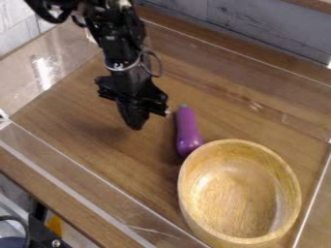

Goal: Remove the purple eggplant from inside the brown bowl and put it on the table

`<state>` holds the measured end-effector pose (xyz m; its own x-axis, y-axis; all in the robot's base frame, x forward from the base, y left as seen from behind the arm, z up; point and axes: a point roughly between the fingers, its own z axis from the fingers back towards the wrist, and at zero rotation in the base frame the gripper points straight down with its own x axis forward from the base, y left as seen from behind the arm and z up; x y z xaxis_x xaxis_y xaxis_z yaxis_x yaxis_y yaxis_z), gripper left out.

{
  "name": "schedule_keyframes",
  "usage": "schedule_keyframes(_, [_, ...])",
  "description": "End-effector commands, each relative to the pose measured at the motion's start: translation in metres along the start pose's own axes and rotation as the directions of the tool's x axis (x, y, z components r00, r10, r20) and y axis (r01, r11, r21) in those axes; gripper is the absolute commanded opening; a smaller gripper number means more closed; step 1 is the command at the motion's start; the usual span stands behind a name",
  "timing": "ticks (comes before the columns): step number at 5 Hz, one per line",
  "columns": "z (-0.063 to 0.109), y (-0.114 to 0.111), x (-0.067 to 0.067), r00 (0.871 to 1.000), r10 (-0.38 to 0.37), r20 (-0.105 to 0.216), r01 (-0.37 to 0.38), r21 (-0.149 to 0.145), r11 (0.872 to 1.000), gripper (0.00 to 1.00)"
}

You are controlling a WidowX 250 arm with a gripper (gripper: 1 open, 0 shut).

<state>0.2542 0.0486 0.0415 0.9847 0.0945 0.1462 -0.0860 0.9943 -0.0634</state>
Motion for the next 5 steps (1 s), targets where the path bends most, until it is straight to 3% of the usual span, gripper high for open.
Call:
schedule_keyframes(1, [0.013, -0.017, 0.004, 0.999, -0.018, 0.049, 0.018, -0.001, 1.000, 0.00])
schedule_keyframes(2, [0.013, -0.038, 0.002, 0.998, -0.041, 0.049, 0.041, -0.009, 0.999, 0.00])
schedule_keyframes(4, [-0.017, -0.065, 0.005, 0.991, -0.129, 0.044, 0.130, -0.019, 0.991, 0.00])
schedule_keyframes(5, [-0.018, -0.072, 0.007, 0.990, -0.135, 0.044, 0.136, -0.017, 0.991, 0.00])
